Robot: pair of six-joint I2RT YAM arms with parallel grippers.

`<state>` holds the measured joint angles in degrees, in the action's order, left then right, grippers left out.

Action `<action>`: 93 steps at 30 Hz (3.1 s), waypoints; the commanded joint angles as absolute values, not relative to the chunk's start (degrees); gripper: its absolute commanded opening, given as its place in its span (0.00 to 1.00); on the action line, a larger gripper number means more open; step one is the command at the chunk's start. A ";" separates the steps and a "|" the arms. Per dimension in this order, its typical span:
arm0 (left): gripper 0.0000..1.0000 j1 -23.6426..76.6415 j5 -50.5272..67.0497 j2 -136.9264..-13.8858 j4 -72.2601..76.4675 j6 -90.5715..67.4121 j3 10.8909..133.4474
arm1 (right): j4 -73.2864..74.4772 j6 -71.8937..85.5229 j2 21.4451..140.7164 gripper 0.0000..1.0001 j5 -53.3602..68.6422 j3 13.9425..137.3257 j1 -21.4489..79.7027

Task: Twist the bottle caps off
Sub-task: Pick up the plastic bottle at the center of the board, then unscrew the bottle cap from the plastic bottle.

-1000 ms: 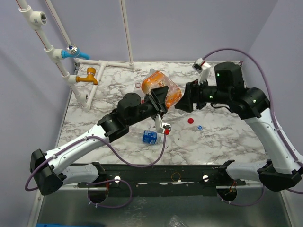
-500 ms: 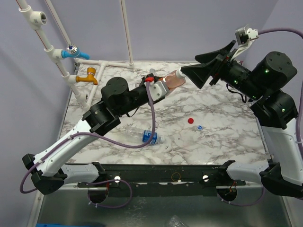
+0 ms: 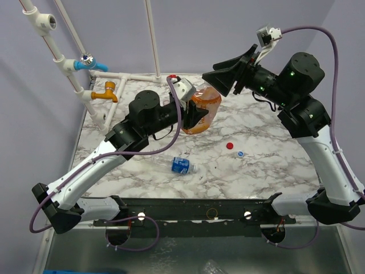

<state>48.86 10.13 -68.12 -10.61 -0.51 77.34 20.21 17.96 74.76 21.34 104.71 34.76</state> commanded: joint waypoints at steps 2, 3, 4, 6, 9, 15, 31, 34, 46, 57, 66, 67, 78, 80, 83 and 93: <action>0.21 47.06 14.32 -68.64 -9.37 -7.11 79.67 | 19.54 17.77 74.53 0.63 23.40 103.39 34.63; 0.21 46.95 15.29 -68.62 -9.32 -6.81 79.72 | 20.55 17.61 75.04 0.64 22.86 103.82 34.63; 0.21 47.00 15.99 -68.50 -9.15 -6.70 79.86 | 21.42 17.59 75.38 0.64 22.16 104.28 34.63; 0.20 46.95 17.24 -68.37 -9.01 -6.09 79.98 | 21.75 17.86 75.78 0.64 21.78 104.12 34.61; 0.20 46.96 18.61 -67.90 -8.71 -4.75 79.65 | 21.27 18.53 76.10 0.64 22.39 104.10 34.63; 0.20 46.94 18.73 -67.23 -8.18 -3.22 79.28 | 23.29 19.33 78.00 0.57 23.04 106.27 34.61; 0.21 45.30 23.77 -66.91 -6.32 -6.35 80.78 | 16.11 21.01 76.30 0.01 33.76 104.12 34.61; 0.23 44.07 31.33 -66.71 -5.41 -10.43 82.12 | 9.37 22.39 75.55 0.01 43.25 102.33 34.56; 0.26 42.90 63.23 -65.83 -2.93 -21.60 84.73 | -34.28 48.12 76.32 0.01 79.69 94.35 34.57; 0.25 41.93 53.79 -64.41 -2.91 -17.08 81.72 | 6.37 18.95 73.42 0.96 45.38 102.28 34.55; 0.24 41.51 23.13 -65.01 -5.18 -6.96 80.33 | 22.86 19.42 79.88 1.00 21.30 114.83 34.63; 0.23 41.56 21.23 -65.20 -5.17 -6.40 80.33 | 23.75 19.36 80.48 1.00 20.21 115.59 34.71; 0.21 41.79 16.64 -67.22 -6.50 -3.28 80.55 | 26.52 16.26 85.45 0.77 18.13 119.22 37.91; 0.21 41.80 15.97 -67.30 -6.64 -3.00 80.34 | 26.04 15.83 85.40 0.72 17.53 118.89 38.19; 0.21 41.92 15.18 -67.37 -6.72 -2.60 79.94 | 25.33 15.64 85.02 0.61 16.97 118.11 38.40; 0.21 41.95 15.55 -67.21 -6.68 -2.42 79.32 | 23.55 15.71 84.09 0.30 17.34 116.37 38.58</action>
